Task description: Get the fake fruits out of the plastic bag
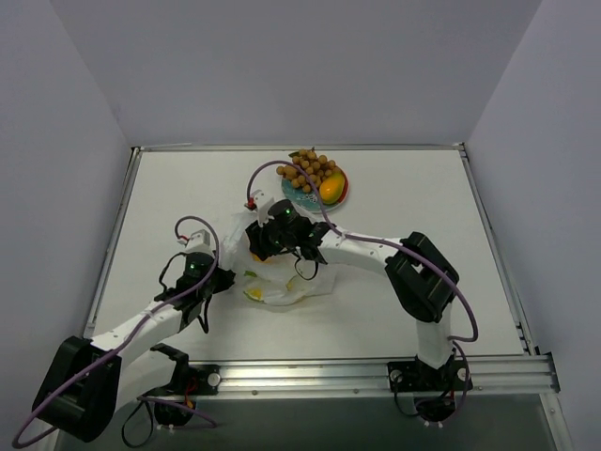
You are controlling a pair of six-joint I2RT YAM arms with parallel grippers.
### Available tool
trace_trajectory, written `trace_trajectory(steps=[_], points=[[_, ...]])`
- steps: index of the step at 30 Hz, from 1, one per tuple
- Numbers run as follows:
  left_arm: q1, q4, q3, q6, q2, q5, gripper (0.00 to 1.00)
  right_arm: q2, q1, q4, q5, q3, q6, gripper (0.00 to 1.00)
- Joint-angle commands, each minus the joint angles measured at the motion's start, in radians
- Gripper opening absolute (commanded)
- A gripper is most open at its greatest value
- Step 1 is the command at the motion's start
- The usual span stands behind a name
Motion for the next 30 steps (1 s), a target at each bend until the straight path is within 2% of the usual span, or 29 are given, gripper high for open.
trace_trajectory(steps=[1, 3, 6, 11, 15, 19, 22, 23, 25, 26, 28, 30], points=[[0.006, 0.013, 0.022, 0.004, -0.038, 0.0, 0.02, 0.041, -0.005, -0.085, -0.033, 0.035, -0.051, 0.49], [0.006, 0.009, 0.025, 0.011, -0.041, 0.0, 0.02, 0.059, -0.013, -0.093, -0.044, 0.061, -0.058, 0.58], [0.006, 0.023, 0.028, 0.01, -0.026, 0.0, 0.02, 0.113, -0.022, -0.111, -0.118, 0.107, -0.065, 0.63], [0.007, 0.045, 0.054, 0.002, 0.034, 0.018, 0.02, 0.192, -0.019, -0.111, -0.233, 0.15, -0.053, 0.69], [0.007, 0.013, 0.086, 0.007, 0.078, -0.038, 0.02, 0.209, -0.013, -0.11, -0.239, 0.149, -0.047, 0.78], [0.007, 0.031, 0.091, -0.004, 0.104, -0.048, 0.02, 0.231, -0.012, -0.111, -0.251, 0.15, -0.033, 0.8], [0.007, 0.042, 0.09, -0.015, 0.103, -0.029, 0.02, 0.231, -0.006, -0.11, -0.228, 0.149, -0.033, 0.75], [0.007, 0.04, 0.088, -0.015, 0.095, -0.031, 0.02, 0.229, -0.006, -0.111, -0.225, 0.141, -0.033, 0.63], [0.007, 0.017, 0.085, -0.012, 0.066, -0.04, 0.02, 0.196, -0.002, -0.105, -0.181, 0.123, -0.025, 0.5], [0.007, 0.006, 0.083, -0.006, 0.054, -0.045, 0.02, 0.177, 0.001, -0.096, -0.153, 0.084, -0.021, 0.38], [0.007, -0.015, 0.079, -0.001, 0.013, -0.055, 0.02, 0.09, 0.013, -0.059, -0.043, 0.034, -0.006, 0.29], [0.009, -0.03, 0.071, -0.004, -0.029, -0.065, 0.02, -0.009, 0.021, -0.028, 0.012, -0.05, 0.022, 0.26]])
